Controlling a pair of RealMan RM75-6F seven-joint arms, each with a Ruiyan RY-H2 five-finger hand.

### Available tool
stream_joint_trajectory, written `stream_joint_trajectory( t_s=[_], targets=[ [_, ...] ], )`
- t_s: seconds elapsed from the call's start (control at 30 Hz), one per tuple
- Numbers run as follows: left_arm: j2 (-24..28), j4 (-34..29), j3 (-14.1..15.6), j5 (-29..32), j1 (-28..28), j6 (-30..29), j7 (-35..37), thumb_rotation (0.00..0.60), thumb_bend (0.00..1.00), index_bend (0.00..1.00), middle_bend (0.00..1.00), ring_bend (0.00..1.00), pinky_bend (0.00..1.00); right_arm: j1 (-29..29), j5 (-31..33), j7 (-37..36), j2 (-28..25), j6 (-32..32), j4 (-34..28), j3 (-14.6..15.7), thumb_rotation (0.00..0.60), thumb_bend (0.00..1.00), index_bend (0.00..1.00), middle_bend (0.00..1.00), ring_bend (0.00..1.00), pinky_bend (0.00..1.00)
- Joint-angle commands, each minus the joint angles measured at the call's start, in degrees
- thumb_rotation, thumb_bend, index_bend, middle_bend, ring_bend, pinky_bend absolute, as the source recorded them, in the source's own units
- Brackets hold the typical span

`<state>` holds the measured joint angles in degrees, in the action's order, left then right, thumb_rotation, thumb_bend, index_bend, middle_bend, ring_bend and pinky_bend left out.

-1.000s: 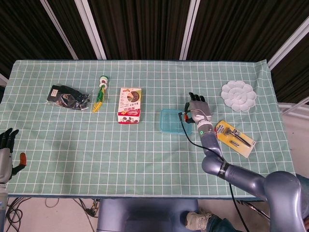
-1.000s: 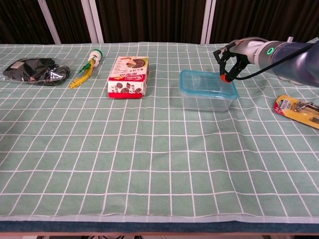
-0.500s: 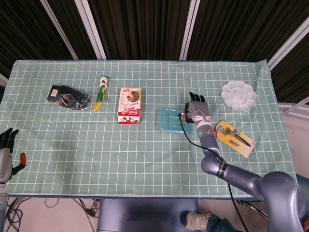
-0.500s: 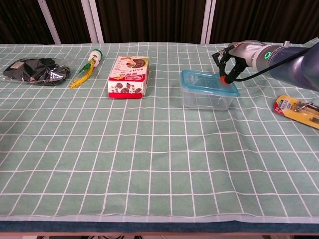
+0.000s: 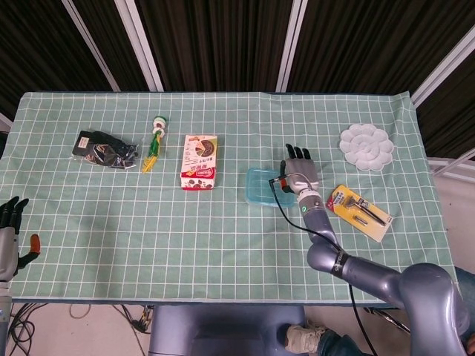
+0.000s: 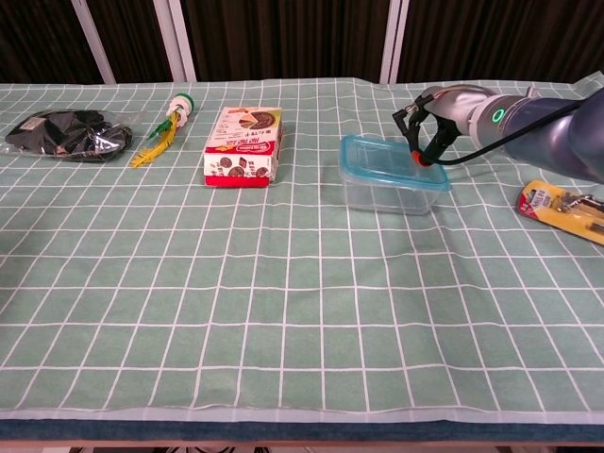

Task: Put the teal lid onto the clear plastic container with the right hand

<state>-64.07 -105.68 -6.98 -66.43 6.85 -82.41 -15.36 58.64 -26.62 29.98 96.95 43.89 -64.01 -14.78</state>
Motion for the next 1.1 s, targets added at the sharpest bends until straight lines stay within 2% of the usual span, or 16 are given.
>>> stream_joint_trajectory(
  t_s=[0.03, 0.23, 0.43, 0.63, 0.8, 1.1],
  targets=[
    [0.0, 0.0, 0.0, -0.1, 0.0, -0.1, 0.0, 0.6, 0.54, 0.09, 0.0, 0.0, 0.0, 0.1, 0.1, 0.0, 0.1, 0.3, -0.1, -0.1, 0.6, 0.48, 0.59, 0.04, 0.0, 0.0],
    [0.0, 0.0, 0.0, 0.0, 0.0, -0.1, 0.1, 0.6, 0.54, 0.09, 0.0, 0.0, 0.0, -0.1, -1.1, -1.4, -0.9, 2.3, -1.4, -1.8, 0.6, 0.48, 0.59, 0.04, 0.0, 0.0],
    [0.0, 0.0, 0.1, -0.3, 0.0, -0.2, 0.1, 0.6, 0.54, 0.09, 0.0, 0.0, 0.0, -1.9, -6.7, -5.9, -3.7, 7.2, -6.5, -4.5, 0.6, 0.48, 0.58, 0.04, 0.0, 0.0],
    [0.0, 0.0, 0.1, -0.2, 0.0, -0.1, 0.0, 0.6, 0.54, 0.09, 0.0, 0.0, 0.0, -3.6, -11.7, -6.5, -6.3, 11.1, -13.5, -4.0, 0.6, 0.48, 0.58, 0.04, 0.0, 0.0],
    [0.2, -0.2, 0.0, 0.1, 0.0, 0.1, 0.4, 0.6, 0.54, 0.09, 0.0, 0.0, 0.0, -4.5, -14.2, -5.5, -6.3, 13.4, -17.7, -2.4, 0.6, 0.48, 0.58, 0.04, 0.0, 0.0],
    [0.3, -0.3, 0.4, -0.2, 0.0, 0.5, 0.6, 0.6, 0.54, 0.09, 0.0, 0.0, 0.0, -4.4, -15.2, -3.9, -3.5, 14.5, -19.2, -1.3, 0.6, 0.48, 0.59, 0.04, 0.0, 0.0]
  ],
)
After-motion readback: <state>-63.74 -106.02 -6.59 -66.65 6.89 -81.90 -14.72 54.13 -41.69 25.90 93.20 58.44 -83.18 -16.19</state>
